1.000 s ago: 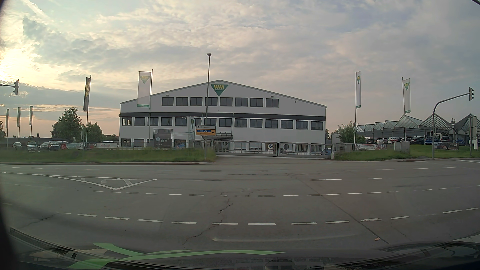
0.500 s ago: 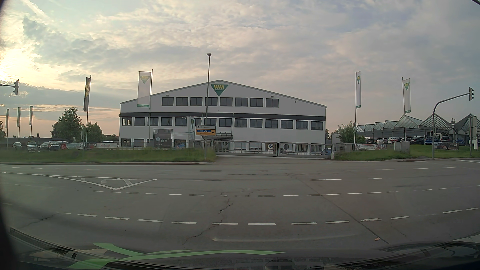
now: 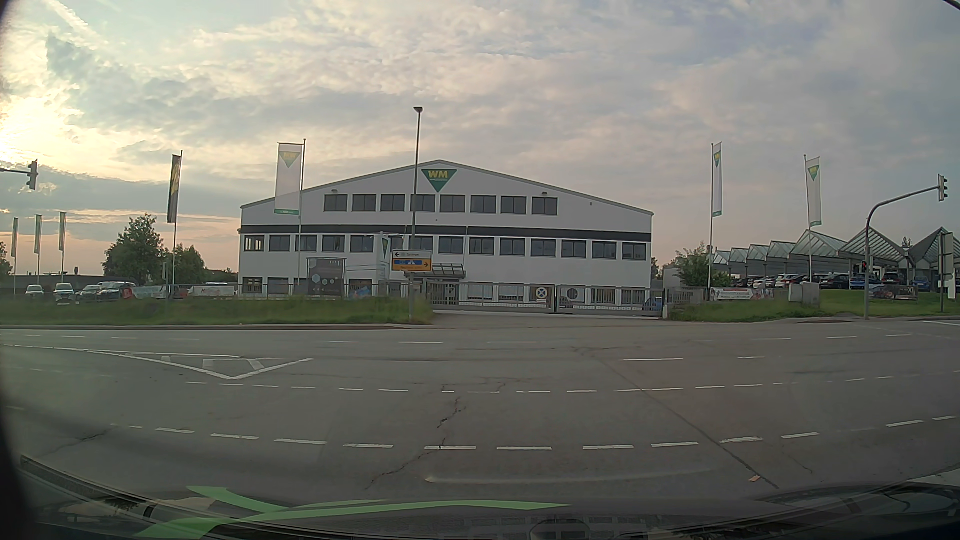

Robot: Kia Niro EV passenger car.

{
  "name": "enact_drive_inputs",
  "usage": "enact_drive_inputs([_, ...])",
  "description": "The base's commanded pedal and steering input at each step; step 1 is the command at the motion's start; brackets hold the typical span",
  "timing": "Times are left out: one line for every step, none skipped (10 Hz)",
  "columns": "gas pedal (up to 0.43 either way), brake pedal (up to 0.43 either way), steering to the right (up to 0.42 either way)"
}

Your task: Follow the waypoints while adhering to traffic rules and regulations

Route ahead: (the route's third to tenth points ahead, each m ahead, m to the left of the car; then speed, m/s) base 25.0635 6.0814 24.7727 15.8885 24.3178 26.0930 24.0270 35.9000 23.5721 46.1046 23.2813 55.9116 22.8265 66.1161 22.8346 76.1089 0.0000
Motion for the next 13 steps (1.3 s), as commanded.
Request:
enact_drive_inputs([0.0, 0.384, -0.025])
enact_drive_inputs([0.0, 0.384, -0.025])
enact_drive_inputs([0.0, 0.384, -0.025])
enact_drive_inputs([0.0, 0.384, -0.025])
enact_drive_inputs([0.0, 0.384, -0.025])
enact_drive_inputs([0.0, 0.384, -0.025])
enact_drive_inputs([0.0, 0.384, -0.025])
enact_drive_inputs([0.0, 0.384, -0.025])
enact_drive_inputs([0.0, 0.384, -0.025])
enact_drive_inputs([0.0, 0.384, -0.025])
enact_drive_inputs([0.0, 0.384, -0.025])
enact_drive_inputs([0.0, 0.384, -0.025])
enact_drive_inputs([0.0, 0.384, -0.025])
